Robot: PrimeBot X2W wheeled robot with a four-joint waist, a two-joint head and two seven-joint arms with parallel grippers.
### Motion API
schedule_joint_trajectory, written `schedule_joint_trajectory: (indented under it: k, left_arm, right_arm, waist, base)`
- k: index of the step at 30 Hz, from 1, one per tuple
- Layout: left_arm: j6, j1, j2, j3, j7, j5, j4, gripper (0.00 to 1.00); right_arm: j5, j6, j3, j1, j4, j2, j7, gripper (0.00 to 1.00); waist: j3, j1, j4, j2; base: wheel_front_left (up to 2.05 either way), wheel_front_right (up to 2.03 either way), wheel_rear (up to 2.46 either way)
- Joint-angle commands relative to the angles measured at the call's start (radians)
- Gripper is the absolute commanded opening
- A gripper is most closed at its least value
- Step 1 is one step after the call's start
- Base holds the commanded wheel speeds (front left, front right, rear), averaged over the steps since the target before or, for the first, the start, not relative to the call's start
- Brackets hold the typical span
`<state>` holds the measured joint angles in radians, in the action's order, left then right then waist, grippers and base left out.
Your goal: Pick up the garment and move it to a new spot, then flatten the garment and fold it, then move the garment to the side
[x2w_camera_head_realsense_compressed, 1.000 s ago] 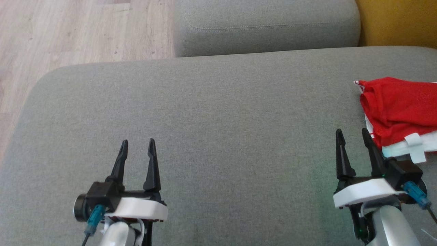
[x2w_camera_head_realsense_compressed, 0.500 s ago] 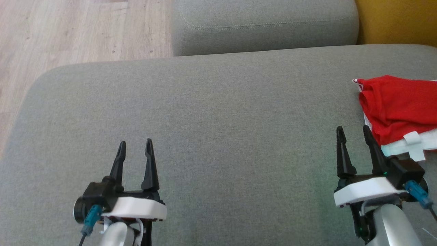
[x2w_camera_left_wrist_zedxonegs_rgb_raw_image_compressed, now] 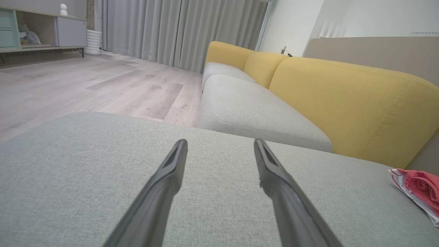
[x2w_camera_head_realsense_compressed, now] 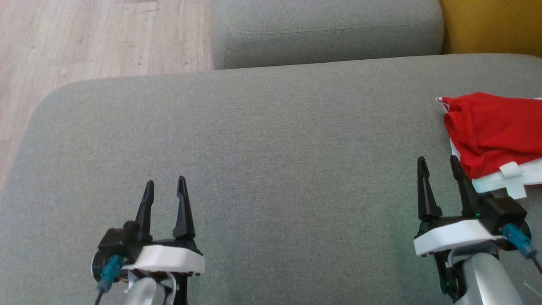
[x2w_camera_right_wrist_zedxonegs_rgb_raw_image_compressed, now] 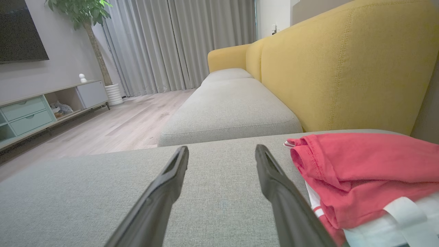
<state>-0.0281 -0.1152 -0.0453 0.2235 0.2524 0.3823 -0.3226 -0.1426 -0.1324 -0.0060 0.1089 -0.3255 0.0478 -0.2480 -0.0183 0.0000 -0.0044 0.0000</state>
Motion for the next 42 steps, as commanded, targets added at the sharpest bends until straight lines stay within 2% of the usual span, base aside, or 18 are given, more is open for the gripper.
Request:
schedule_joint_trajectory:
  k: [1, 19, 20, 23, 42]
  left_arm:
    - [-0.005, -0.041, -0.005, -0.039, 0.009, 0.009, 0.023, 1.00]
    - [-0.016, -0.043, -0.005, -0.053, 0.009, 0.061, 0.004, 1.00]
    - [-0.012, 0.000, 0.000, -0.013, -0.001, 0.061, -0.031, 0.00]
    - [-0.012, 0.016, 0.000, -0.009, -0.006, 0.065, -0.068, 0.00]
    - [0.014, 0.015, 0.000, -0.058, -0.061, 0.242, -0.046, 0.00]
  right_arm:
    - [-0.007, 0.002, 0.026, 0.021, 0.031, 0.002, -0.014, 1.00]
    - [-0.007, 0.002, 0.033, 0.023, 0.022, 0.002, -0.014, 1.00]
    - [-0.001, 0.000, 0.004, 0.000, -0.013, 0.000, 0.000, 0.00]
    - [-0.005, 0.000, 0.003, -0.010, -0.054, -0.002, 0.004, 0.00]
    - [-0.228, 0.000, -0.014, -0.009, -0.033, -0.001, 0.058, 0.00]
  waist:
    - [0.000, 0.0000, 0.000, 0.0000]
    - [-0.003, 0.0000, 0.002, 0.0000]
    - [-0.002, 0.0000, 0.002, 0.0000]
    - [-0.002, 0.0000, 0.002, 0.0000]
    - [0.000, 0.0000, 0.003, 0.0000]
  base:
    - [0.00, 0.00, 0.00]
    - [0.00, 0.00, 0.00]
    - [0.00, 0.00, 0.00]
    - [0.00, 0.00, 0.00]
    - [0.00, 0.00, 0.00]
